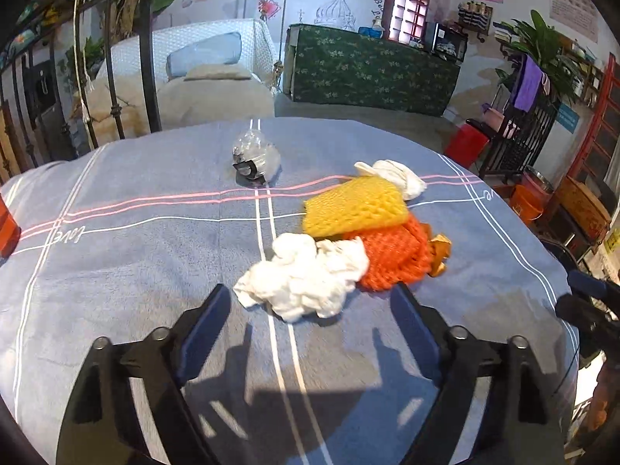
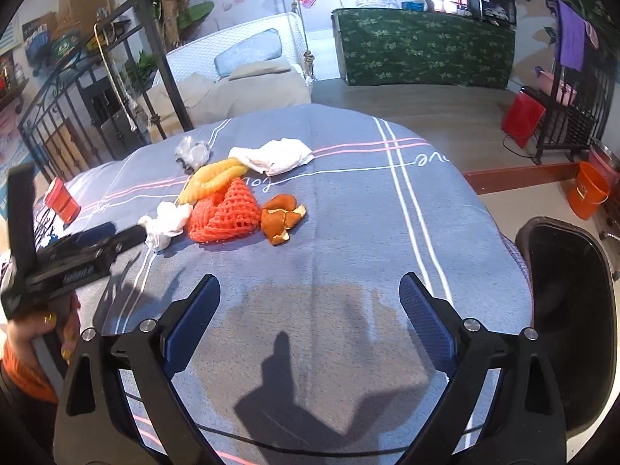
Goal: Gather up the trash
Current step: 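Return both tools to the bed and grasp white tissues with the left tool, then grasp the orange foam net with the right tool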
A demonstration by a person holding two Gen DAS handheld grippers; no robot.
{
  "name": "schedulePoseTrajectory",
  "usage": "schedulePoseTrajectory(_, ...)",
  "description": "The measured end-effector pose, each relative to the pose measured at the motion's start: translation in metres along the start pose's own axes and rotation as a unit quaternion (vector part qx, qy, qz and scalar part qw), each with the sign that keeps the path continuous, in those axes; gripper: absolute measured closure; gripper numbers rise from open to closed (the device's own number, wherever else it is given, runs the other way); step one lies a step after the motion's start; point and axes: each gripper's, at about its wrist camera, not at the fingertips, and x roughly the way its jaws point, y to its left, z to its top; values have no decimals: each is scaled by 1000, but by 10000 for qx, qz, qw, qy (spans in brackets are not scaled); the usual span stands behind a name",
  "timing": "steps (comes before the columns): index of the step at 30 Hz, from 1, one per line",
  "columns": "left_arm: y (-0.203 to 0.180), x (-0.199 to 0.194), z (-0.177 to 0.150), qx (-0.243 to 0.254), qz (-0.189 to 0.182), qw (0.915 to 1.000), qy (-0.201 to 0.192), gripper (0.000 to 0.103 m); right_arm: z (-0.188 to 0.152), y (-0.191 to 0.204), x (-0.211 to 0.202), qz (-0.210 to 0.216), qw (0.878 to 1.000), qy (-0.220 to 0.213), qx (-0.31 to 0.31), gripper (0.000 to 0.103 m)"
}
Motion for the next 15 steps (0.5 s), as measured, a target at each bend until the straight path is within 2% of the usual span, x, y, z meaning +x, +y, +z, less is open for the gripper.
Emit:
schedulePoseTrajectory(4, 6, 21, 7, 105, -37, 9997, 216, 29, 2, 8, 10, 20, 9999, 105, -34, 11)
schedulePoseTrajectory(8, 10, 35, 5, 30, -225, 9988, 443, 49, 6, 18, 18, 56, 9997, 180, -158, 11)
schedulePoseTrajectory(10, 12, 30, 1, -45, -221, 9991, 371, 57, 10, 24, 21, 81, 9995, 192, -246, 11)
schedulePoseTrajectory(15, 17, 4, -3, -289, -186, 9994, 110, 83, 17, 40, 34, 230, 9989, 235, -331, 11)
